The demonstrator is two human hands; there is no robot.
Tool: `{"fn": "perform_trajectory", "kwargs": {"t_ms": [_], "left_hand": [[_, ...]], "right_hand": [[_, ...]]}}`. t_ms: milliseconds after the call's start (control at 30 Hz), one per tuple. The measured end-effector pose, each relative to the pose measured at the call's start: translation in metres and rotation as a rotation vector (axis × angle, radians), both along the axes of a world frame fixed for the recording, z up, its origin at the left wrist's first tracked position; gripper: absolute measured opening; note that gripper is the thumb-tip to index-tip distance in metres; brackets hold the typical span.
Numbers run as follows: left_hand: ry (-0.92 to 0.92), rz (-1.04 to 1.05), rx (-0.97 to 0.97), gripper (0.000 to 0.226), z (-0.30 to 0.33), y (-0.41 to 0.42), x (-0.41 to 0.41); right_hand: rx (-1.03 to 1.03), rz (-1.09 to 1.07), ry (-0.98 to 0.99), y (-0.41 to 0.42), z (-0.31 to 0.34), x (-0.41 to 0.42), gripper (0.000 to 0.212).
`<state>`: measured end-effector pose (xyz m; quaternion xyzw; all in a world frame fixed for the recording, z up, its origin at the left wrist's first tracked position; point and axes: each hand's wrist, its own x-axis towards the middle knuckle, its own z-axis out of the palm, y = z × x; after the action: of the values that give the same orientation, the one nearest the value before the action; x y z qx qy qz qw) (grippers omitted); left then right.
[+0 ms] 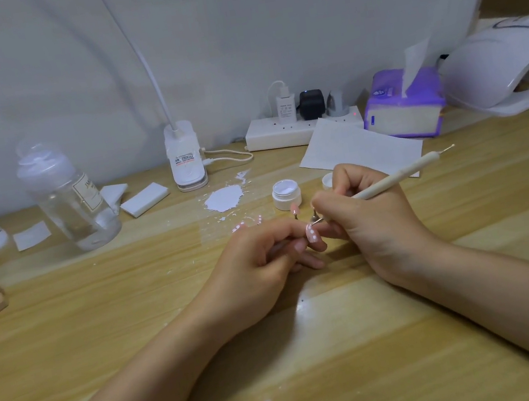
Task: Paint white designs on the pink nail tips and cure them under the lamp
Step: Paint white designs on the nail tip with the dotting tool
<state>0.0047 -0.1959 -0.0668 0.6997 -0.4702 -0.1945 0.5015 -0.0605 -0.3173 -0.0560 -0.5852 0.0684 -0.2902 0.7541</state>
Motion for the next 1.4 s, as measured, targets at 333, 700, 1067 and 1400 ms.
{"fn": "perform_trajectory", "kwargs": {"t_ms": [333, 700, 1067, 1400], "left_hand": [[-0.009, 0.002, -0.009, 0.032, 0.0002, -0.0006, -0.0001], [-0.014, 0.000, 0.001, 0.033, -0.0011, -0.0004, 0.0009], [-0.030, -0.006, -0.001, 0.034, -0.0021, -0.0003, 0.0020], [-0.019, -0.014, -0.001, 0.033, -0.0019, -0.0006, 0.0019]], "right_hand": [[-0.015, -0.004, 0.010, -0.0005, -0.0005, 0.0011, 0.042], [-0.035, -0.002, 0.027, -0.0009, -0.0016, 0.0015, 0.039], [-0.030, -0.021, 0.032, -0.0007, -0.0012, 0.0015, 0.040], [-0.029, -0.028, 0.030, 0.0001, -0.0003, 0.0011, 0.041]]}}
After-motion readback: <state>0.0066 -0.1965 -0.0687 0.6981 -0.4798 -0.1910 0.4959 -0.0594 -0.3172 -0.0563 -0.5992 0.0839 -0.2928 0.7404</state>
